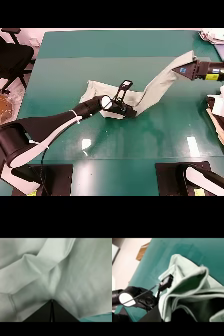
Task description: Fold the shirts.
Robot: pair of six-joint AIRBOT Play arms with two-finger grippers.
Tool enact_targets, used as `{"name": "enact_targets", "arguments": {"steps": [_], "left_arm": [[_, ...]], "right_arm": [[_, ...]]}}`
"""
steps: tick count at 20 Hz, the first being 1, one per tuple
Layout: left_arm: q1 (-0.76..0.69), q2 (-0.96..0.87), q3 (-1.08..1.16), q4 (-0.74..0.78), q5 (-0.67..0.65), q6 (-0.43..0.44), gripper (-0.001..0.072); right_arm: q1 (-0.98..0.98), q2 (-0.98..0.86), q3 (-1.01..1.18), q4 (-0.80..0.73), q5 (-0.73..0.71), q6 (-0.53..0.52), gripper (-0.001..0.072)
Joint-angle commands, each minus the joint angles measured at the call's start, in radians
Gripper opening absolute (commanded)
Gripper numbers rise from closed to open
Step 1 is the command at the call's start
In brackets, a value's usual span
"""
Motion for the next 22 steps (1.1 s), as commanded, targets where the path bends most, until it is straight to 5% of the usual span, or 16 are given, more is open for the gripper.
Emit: {"name": "enact_targets", "arguments": {"steps": [1,5,8,11,22], "left_arm": [[-0.037,-0.043,0.035,-0.085,0.037,0.0,0.0027],[-0.037,-0.066,0.12,-0.04,0.023,0.026,0.0026],[0.0,-0.066,0.169,0.118,-0.127,0.003,0.0026],[0.106,-0.065,0.169,0.219,-0.257,-0.064,0.0025],[0.523,0.056,0.17,0.257,-0.42,0.051,0.0024]], "right_arm": [[0.125,-0.096,0.069,0.009,0.011,0.01,0.0023],[0.312,-0.198,0.116,0.0,-0.031,0.021,0.0023],[0.389,-0.268,0.154,0.0,-0.031,0.047,0.0023],[0.414,-0.295,0.175,0.0,-0.041,0.051,0.0023],[0.445,-0.295,0.172,-0.001,-0.141,0.08,0.0022]]}}
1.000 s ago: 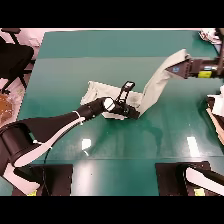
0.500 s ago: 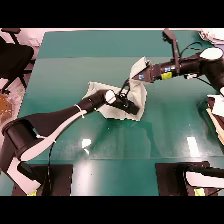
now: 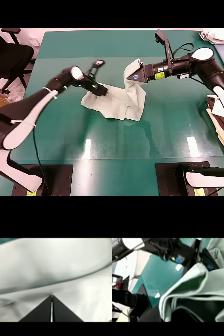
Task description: Fold the shirts.
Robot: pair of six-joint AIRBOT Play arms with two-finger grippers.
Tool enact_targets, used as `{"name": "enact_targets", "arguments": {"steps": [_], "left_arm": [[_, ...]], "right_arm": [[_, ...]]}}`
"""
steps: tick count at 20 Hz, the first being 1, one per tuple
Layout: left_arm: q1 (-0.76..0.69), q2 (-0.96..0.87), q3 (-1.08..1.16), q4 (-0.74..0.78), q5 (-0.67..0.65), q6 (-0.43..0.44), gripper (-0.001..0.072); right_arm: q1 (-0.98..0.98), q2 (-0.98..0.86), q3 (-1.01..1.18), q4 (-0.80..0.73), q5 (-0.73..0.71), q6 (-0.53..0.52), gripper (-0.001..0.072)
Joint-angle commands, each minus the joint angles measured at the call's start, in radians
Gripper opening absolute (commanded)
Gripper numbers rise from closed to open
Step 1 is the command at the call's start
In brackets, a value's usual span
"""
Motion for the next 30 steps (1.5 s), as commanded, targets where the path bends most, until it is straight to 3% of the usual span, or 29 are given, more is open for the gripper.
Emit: {"name": "enact_targets", "arguments": {"steps": [1,10,17,18,19,20,25,26,27,28,30], "left_arm": [[0.132,0.052,0.002,0.015,-0.03,0.016,0.0024],[0.339,0.204,0.003,0.089,-0.069,0.016,0.0026],[0.371,0.221,0.003,0.087,-0.117,0.017,0.0026],[0.371,0.221,0.003,0.086,-0.118,0.017,0.0026],[0.371,0.221,0.003,0.086,-0.118,0.017,0.0026],[0.371,0.221,0.003,0.086,-0.119,0.017,0.0026],[0.371,0.221,0.003,0.079,-0.124,0.017,0.0026],[0.371,0.221,0.003,0.079,-0.126,0.016,0.0026],[0.371,0.221,0.003,0.079,-0.132,0.017,0.0026],[0.371,0.221,0.003,0.079,-0.143,0.017,0.0026],[0.371,0.221,0.003,0.08,-0.166,0.02,0.0026]], "right_arm": [[0.039,-0.001,0.001,-0.001,-0.087,0.013,0.0022],[0.253,-0.161,0.003,0.002,-0.281,0.055,0.0022],[0.367,-0.296,0.005,0.006,-0.41,0.085,0.0026],[0.374,-0.305,0.005,0.013,-0.407,0.092,0.0091],[0.374,-0.307,0.005,0.027,-0.412,0.09,0.0277],[0.374,-0.306,0.011,0.047,-0.417,0.084,0.0395],[0.359,-0.306,0.182,0.063,-0.438,0.041,0.0399],[0.354,-0.305,0.227,0.062,-0.422,0.041,0.0436],[0.34,-0.3,0.264,0.061,-0.402,0.042,0.0599],[0.322,-0.286,0.294,0.051,-0.377,0.047,0.0714],[0.264,-0.233,0.305,-0.043,-0.322,0.15,0.0715]]}}
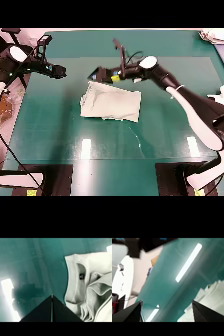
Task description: Fold the shirts.
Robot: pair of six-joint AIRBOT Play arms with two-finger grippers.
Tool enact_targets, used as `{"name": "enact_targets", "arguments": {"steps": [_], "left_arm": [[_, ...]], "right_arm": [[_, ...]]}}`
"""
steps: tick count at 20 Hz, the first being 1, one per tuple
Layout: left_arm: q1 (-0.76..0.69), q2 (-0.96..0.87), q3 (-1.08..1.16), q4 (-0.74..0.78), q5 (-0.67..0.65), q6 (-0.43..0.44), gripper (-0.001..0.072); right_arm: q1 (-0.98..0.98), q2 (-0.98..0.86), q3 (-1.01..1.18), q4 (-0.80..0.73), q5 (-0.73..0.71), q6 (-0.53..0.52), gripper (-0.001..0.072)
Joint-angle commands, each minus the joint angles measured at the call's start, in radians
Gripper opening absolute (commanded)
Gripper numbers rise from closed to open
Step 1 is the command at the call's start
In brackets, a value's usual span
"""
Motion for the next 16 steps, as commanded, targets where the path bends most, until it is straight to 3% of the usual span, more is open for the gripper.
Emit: {"name": "enact_targets", "arguments": {"steps": [1,4,8,12,16], "left_arm": [[0.0,0.001,0.001,0.0,-0.033,0.011,0.0026],[0.0,0.001,0.001,0.0,-0.046,0.018,0.0027],[0.0,0.001,0.001,0.0,-0.048,0.019,0.0027],[0.0,0.001,0.001,0.0,-0.064,0.019,0.0027],[0.0,0.001,0.001,-0.001,-0.085,0.018,0.0027]], "right_arm": [[-0.089,0.084,0.031,-0.164,0.094,0.145,0.0714],[-0.223,0.265,-0.161,-0.37,0.161,0.299,0.0715],[-0.386,0.491,-0.552,-0.377,0.169,0.304,0.0715],[-0.46,0.581,-0.848,-0.376,0.074,0.256,0.0715],[-0.48,0.531,-0.951,-0.315,0.021,0.132,0.0715]]}}
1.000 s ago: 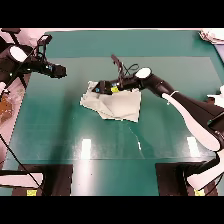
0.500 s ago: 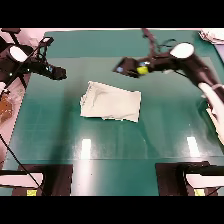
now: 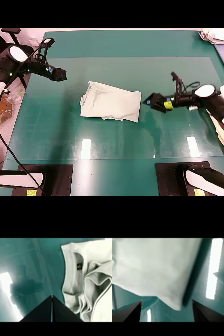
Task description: Fold the shirts.
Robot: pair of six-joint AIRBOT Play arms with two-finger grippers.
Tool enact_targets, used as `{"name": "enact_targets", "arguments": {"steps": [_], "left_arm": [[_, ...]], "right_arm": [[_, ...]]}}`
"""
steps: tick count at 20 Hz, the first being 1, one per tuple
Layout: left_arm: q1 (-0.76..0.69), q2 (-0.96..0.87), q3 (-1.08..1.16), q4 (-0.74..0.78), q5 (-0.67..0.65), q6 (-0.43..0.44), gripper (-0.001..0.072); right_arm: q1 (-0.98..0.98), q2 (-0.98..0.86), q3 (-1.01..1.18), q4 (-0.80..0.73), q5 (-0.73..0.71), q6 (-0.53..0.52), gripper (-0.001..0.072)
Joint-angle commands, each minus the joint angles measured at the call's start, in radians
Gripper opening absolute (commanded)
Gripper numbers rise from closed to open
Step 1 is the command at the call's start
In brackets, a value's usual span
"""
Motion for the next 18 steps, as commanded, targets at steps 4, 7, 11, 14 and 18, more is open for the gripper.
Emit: {"name": "enact_targets", "arguments": {"steps": [4,7,11,14,18], "left_arm": [[0.0,0.032,0.001,-0.027,-0.046,-0.001,0.0026],[0.0,0.122,0.001,-0.027,-0.051,-0.005,0.0026],[0.0,0.251,0.001,-0.026,-0.096,-0.004,0.0026],[0.0,0.303,-0.001,-0.021,-0.133,-0.004,0.0027],[0.0,0.318,-0.001,-0.021,-0.201,-0.03,0.0027]], "right_arm": [[-0.017,-0.16,-0.068,0.175,-0.045,-0.242,0.0715],[0.011,-0.273,0.0,0.172,-0.045,-0.265,0.0715],[0.11,-0.372,0.119,0.172,-0.045,-0.288,0.0715],[0.195,-0.424,0.217,0.172,-0.054,-0.282,0.0708],[0.267,-0.484,0.339,0.172,-0.056,-0.252,0.0038]]}}
